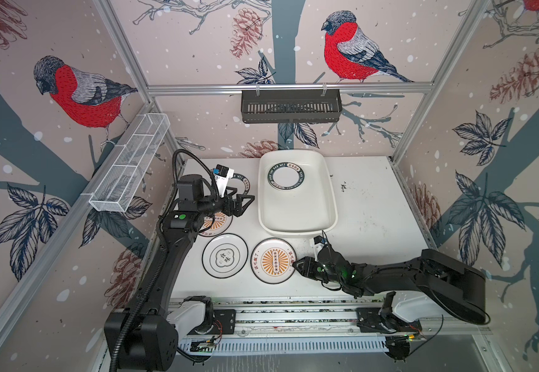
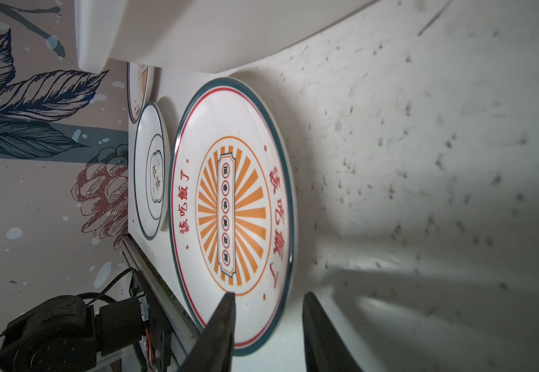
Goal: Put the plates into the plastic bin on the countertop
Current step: 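Lower the right gripper onto the sunburst plate rim and pinch it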
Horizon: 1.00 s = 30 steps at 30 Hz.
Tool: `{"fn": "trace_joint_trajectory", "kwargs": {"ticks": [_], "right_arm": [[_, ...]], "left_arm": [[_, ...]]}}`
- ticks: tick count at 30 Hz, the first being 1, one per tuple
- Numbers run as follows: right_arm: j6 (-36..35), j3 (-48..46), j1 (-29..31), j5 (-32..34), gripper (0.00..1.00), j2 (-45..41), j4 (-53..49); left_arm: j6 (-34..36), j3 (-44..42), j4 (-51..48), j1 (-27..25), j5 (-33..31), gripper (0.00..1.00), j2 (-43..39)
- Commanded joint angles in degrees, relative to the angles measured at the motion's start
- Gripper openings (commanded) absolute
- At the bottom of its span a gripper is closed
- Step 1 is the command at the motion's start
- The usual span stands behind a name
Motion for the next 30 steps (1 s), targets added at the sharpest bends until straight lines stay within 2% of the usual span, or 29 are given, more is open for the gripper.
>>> {"fn": "trace_joint_trajectory", "kwargs": {"ticks": [1,30], "right_arm": [[0.26,0.86,0.09,1.51,0.36,1.19,0.45],[1.61,3.86,0.03,2.65,0.26,7.68,1.92]], "left_arm": [[0.19,0.07,2.87,0.19,1.29,0.95,-0.48],[-0.51,-1.73,3.38,0.18,2.13,0.95,-1.43]]}}
